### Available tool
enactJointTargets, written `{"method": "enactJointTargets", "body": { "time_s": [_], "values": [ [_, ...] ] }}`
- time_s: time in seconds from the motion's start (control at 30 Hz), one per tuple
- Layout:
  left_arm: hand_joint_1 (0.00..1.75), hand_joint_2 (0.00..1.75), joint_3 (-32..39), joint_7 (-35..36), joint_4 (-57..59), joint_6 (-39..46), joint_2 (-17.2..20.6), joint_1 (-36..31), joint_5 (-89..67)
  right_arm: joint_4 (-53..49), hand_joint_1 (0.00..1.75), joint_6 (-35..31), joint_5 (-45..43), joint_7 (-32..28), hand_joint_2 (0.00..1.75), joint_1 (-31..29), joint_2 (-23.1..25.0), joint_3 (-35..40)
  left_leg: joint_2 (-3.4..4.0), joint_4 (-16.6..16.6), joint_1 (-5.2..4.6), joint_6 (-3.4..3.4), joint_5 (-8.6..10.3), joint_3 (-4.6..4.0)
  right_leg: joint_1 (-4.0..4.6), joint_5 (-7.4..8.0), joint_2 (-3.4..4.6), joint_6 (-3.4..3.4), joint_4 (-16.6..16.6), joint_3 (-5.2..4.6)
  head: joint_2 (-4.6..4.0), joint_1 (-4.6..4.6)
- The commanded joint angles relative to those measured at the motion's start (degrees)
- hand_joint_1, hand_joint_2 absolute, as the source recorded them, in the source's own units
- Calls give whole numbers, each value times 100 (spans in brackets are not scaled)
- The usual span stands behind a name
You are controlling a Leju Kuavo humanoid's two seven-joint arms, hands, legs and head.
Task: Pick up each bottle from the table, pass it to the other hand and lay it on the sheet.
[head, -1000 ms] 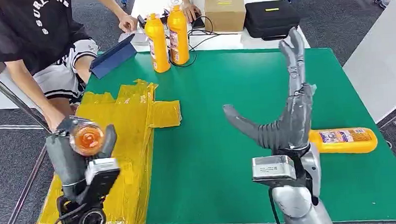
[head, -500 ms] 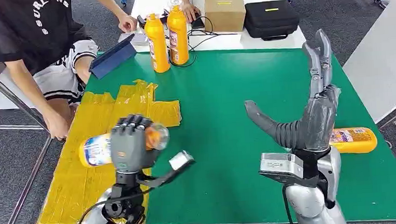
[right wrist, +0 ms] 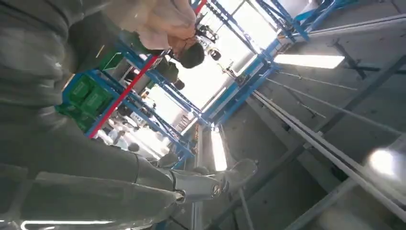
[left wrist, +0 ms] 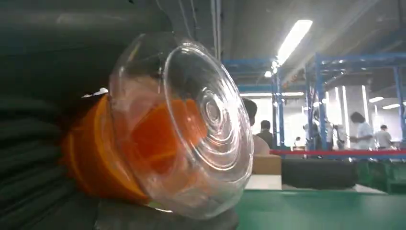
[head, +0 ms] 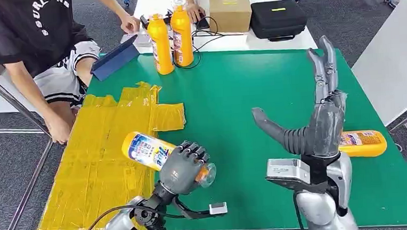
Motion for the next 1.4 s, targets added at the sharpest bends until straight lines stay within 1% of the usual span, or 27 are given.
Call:
{"method": "enactJointTargets", "body": {
  "time_s": [0.03, 0.07, 0.1, 0.13, 0.17, 0.2, 0.23, 0.27, 0.3, 0.33, 0.4, 0.43, 0.6, 0.63, 0.7, 0.77, 0.8, 0.87, 0.9, 0.93, 1.0, 1.03, 1.07, 1.17, 1.2, 1.23, 1.4],
  "values": [
    [175, 175, 192, -497, 1321, -2, -475, -481, 294, 294, 0, 186, 98, 71, 175, -315, 186, 175, 6, -6, 2, -11, -7, 20, 2, -5, 1, -3, -8, 21, 0, 2],
    [175, 175, 227, -480, 1425, -2, -499, -514, 300, 294, 0, 201, 115, 62, 175, -316, 198, 193, 11, -11, 4, -17, -13, 38, 4, -10, 3, -6, -15, 39, 0, 2],
    [175, 175, 254, -441, 1496, -2, -514, -544, 283, 309, 0, 224, 131, 55, 175, -329, 215, 220, 6, -6, 3, -11, -8, 23, 3, -6, 2, -4, -10, 25, 0, 0],
    [175, 175, 301, -398, 1583, -2, -541, -582, 304, 330, 0, 243, 144, 53, 175, -340, 232, 240, 16, -12, 3, -16, -13, 40, 3, -8, 10, -6, -15, 39, 0, 2],
    [175, 175, 320, -369, 1631, -5, -562, -606, 305, 345, 0, 250, 151, 53, 175, -340, 245, 245, 12, -7, 3, -13, -10, 26, 3, -6, 8, -5, -9, 27, 0, 2],
    [175, 175, 334, -270, 1750, -106, -597, -671, 261, 375, 0, 277, 162, 48, 175, -363, 269, 255, 17, -11, 3, -18, -14, 40, 4, -9, 11, -7, -13, 41, 0, 0],
    [175, 175, 298, -142, 1803, -174, -608, -711, 156, 392, 0, 297, 168, 43, 175, -380, 285, 260, 12, -6, 4, -14, -9, 24, 4, -5, 8, -5, -8, 26, 0, 0],
    [175, 175, 277, -44, 1830, -236, -630, -745, 80, 413, 0, 321, 176, 39, 175, -418, 315, 274, 15, -12, 3, -19, -12, 39, 4, -8, 8, -8, -13, 40, 0, 2],
    [175, 175, 277, -44, 1830, -236, -630, -745, 80, 413, 0, 321, 176, 39, 175, -418, 315, 274, 9, -5, 4, -14, -8, 20, 4, -4, 5, -6, -7, 22, 0, 0],
    [175, 175, 277, -44, 1830, -236, -630, -745, 80, 413, 0, 321, 176, 39, 175, -418, 315, 274, 13, -9, 4, -19, -11, 33, 5, -7, 7, -8, -10, 33, 0, 0],
    [175, 175, 277, -44, 1830, -236, -630, -745, 80, 413, 0, 321, 176, 39, 175, -418, 315, 274, 11, -4, 4, -11, -6, 15, 5, -2, 8, -4, -7, 17, 0, 0],
    [175, 175, 277, -44, 1830, -236, -630, -745, 80, 413, 0, 321, 176, 39, 175, -418, 315, 274, 17, -9, 5, -17, -12, 33, 6, -7, 10, -7, -12, 33, 0, 0],
    [175, 175, 277, -44, 1830, -236, -630, -745, 80, 413, 0, 321, 176, 39, 175, -418, 315, 274, 9, -3, 3, -9, -6, 13, 4, -2, 7, -3, -6, 15, 0, 0],
    [175, 175, 277, -44, 1830, -236, -630, -745, 80, 413, 0, 321, 176, 39, 175, -418, 315, 274, 15, -8, 5, -15, -12, 31, 6, -7, 10, -5, -12, 33, 0, 0],
    [175, 175, 277, -44, 1830, -236, -630, -745, 80, 413, 0, 321, 176, 39, 175, -418, 315, 274, 4, -2, 3, -7, -3, 7, 3, -1, 3, -2, -5, 10, 0, 2],
    [175, 175, 277, -44, 1830, -236, -630, -745, 80, 413, 0, 321, 176, 39, 175, -418, 315, 274, 10, -6, 4, -15, -11, 26, 4, -7, 6, -5, -9, 29, 0, 0],
    [175, 175, 277, -44, 1830, -236, -630, -745, 80, 413, 0, 321, 176, 39, 175, -418, 315, 274, 6, -4, 2, -8, -4, 9, 2, -1, 5, -3, -5, 11, 0, 2],
    [175, 175, 277, -44, 1830, -236, -630, -745, 80, 413, 0, 321, 176, 39, 175, -418, 315, 274, 11, -8, 4, -15, -10, 27, 4, -6, 7, -6, -10, 29, 0, 0],
    [175, 175, 277, -44, 1830, -236, -630, -745, 80, 413, 0, 321, 176, 39, 175, -418, 315, 274, 6, -4, 3, -10, -6, 13, 4, -3, 4, -4, -6, 16, 0, 0],
    [175, 175, 277, -44, 1830, -236, -630, -745, 80, 413, 0, 321, 176, 39, 175, -418, 315, 274, 11, -8, 4, -16, -10, 29, 4, -7, 5, -6, -9, 31, 0, 0],
    [175, 175, 277, -44, 1830, -236, -630, -745, 80, 413, 0, 321, 176, 39, 175, -418, 315, 274, 5, -3, 3, -9, -4, 8, 3, -1, 4, -3, -4, 10, 0, 0],
    [175, 175, 277, -44, 1830, -236, -630, -745, 80, 413, 0, 321, 176, 39, 175, -418, 315, 274, 12, -6, 5, -15, -11, 26, 5, -6, 7, -6, -9, 28, 0, 0],
    [175, 175, 263, 81, 1854, -332, -644, -756, 1, 423, 0, 345, 184, 37, 175, -427, 325, 262, 7, -3, 3, -10, -6, 12, 4, -3, 4, -4, -6, 15, 0, 0],
    [175, 175, 50, 674, 1937, -879, -687, -887, -17, 437, 0, 410, 252, 26, 175, -433, 392, 260, 16, -11, 4, -21, -17, 47, 5, -12, 8, -8, -15, 49, 0, 0],
    [175, 175, 6, 826, 1933, -1007, -690, -914, -17, 434, 0, 422, 275, 33, 175, -417, 410, 259, 7, -4, 3, -13, -9, 21, 4, -6, 3, -5, -6, 24, 0, 0],
    [175, 175, 39, 964, 1928, -1111, -695, -930, -17, 425, 0, 434, 305, 46, 175, -388, 426, 253, 7, -2, 4, -14, -10, 20, 5, -7, 3, -5, -5, 24, 0, 0],
    [175, 175, -24, 1392, 1982, -1426, -668, -1011, -17, 451, 0, 463, 425, 58, 175, -292, 524, 218, 8, -10, 5, -17, -11, 33, 5, -8, 3, -6, -12, 35, 0, 0]
  ]
}}
